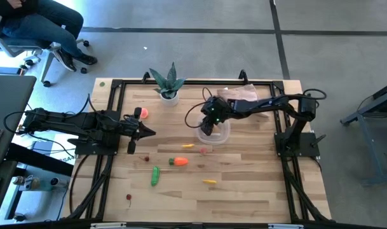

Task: Pick and placing Produce into tupperware
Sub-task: Put the pink peach into the transparent bin

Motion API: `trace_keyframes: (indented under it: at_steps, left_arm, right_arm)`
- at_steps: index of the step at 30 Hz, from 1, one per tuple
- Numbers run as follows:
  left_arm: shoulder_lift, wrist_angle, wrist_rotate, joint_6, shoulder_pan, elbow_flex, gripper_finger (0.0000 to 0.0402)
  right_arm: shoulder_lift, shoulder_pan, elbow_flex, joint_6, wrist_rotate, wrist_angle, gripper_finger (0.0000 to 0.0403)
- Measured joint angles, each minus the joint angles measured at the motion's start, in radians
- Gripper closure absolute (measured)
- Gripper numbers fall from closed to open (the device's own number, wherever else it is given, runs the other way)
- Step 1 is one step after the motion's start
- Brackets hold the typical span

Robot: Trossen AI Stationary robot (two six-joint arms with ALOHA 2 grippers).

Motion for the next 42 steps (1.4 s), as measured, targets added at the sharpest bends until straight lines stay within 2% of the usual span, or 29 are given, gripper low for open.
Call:
trace_keyframes:
  at_steps: [7,10,16,19,24,29,31,36,42]
  left_arm:
    - [0.000,0.000,0.000,0.000,0.000,0.000,0.0394]
    - [0.000,0.000,0.000,0.000,0.000,0.000,0.0394]
    - [0.000,0.000,0.000,0.000,0.000,0.000,0.0394]
    - [0.000,0.000,0.000,0.000,0.000,0.000,0.0394]
    - [0.000,0.000,0.000,0.000,0.000,0.000,0.0394]
    - [0.000,0.000,0.000,0.000,0.000,0.000,0.0394]
    - [0.000,0.000,0.000,0.000,0.000,0.000,0.0394]
    - [0.000,0.000,0.000,0.000,0.000,0.000,0.0394]
    - [0.000,0.000,0.000,0.000,0.000,0.000,0.0394]
  right_arm:
    - [0.000,0.004,0.175,-0.008,-0.097,-0.203,0.0235]
    - [-0.001,0.023,0.255,-0.008,-0.099,-0.312,0.0235]
    - [-0.001,0.116,0.397,0.008,-0.101,-0.547,0.0235]
    - [-0.001,0.179,0.442,0.066,-0.087,-0.667,0.0235]
    - [-0.001,0.288,0.456,0.198,-0.004,-0.768,0.0235]
    - [0.034,0.387,0.457,0.229,0.198,-0.763,0.0235]
    - [0.061,0.413,0.457,0.220,0.243,-0.740,0.0235]
    - [0.162,0.451,0.457,0.160,0.291,-0.683,0.0235]
    - [0.263,0.457,0.456,0.123,0.308,-0.727,0.0235]
